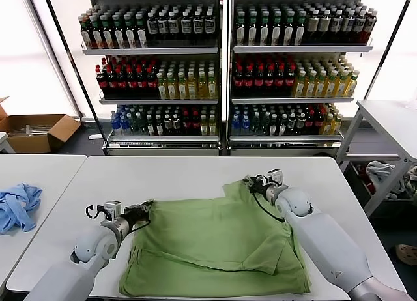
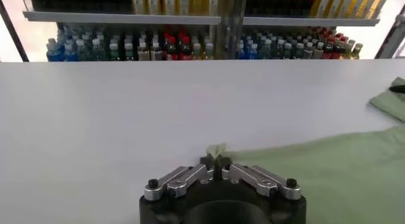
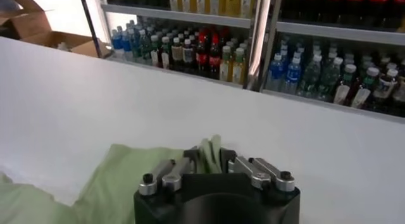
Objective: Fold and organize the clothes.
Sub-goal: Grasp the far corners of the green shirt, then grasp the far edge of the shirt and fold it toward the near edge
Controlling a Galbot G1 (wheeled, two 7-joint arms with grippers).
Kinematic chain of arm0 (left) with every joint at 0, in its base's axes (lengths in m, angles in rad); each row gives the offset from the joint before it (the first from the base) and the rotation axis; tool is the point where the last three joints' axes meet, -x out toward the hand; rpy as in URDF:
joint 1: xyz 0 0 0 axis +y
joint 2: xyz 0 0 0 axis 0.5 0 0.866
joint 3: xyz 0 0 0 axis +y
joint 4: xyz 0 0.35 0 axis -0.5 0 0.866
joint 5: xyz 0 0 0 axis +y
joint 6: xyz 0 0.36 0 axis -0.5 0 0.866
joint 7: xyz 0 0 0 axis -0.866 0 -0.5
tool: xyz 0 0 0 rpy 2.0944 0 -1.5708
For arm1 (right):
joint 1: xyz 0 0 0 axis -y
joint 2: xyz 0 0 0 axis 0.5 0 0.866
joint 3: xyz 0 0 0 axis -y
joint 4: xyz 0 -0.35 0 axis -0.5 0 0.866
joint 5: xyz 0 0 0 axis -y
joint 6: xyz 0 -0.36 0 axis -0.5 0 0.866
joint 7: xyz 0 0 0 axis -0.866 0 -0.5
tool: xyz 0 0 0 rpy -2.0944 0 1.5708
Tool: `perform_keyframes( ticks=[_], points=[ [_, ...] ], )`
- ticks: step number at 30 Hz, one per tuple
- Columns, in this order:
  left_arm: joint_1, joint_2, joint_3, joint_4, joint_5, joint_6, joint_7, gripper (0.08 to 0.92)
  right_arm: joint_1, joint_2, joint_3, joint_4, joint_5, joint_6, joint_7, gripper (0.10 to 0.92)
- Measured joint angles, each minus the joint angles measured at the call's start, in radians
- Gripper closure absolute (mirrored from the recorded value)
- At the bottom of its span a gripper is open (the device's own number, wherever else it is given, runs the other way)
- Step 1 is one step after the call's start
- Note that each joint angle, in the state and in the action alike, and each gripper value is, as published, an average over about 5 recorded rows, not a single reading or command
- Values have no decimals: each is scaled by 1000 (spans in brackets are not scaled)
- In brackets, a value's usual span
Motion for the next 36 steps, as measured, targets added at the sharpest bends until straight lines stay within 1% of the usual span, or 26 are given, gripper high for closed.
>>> perform_keyframes(
  ticks=[2,5,11,19,29,36],
  points=[
    [5,2,-2,-8,0,-6,0,912,-7,-6,1,13,1,1,2,893],
    [11,5,-6,-22,1,-16,-4,912,-19,-18,5,37,2,5,6,917],
    [30,20,-22,-56,5,-54,-15,912,-51,-52,26,110,16,11,23,917],
    [84,44,-57,-135,22,-97,-34,912,-128,-130,88,282,42,21,44,917],
    [210,75,-104,-266,90,-126,-68,912,-311,-243,205,543,56,28,55,917],
    [330,94,-137,-362,154,-135,-98,912,-481,-317,302,719,53,30,51,917]
  ],
)
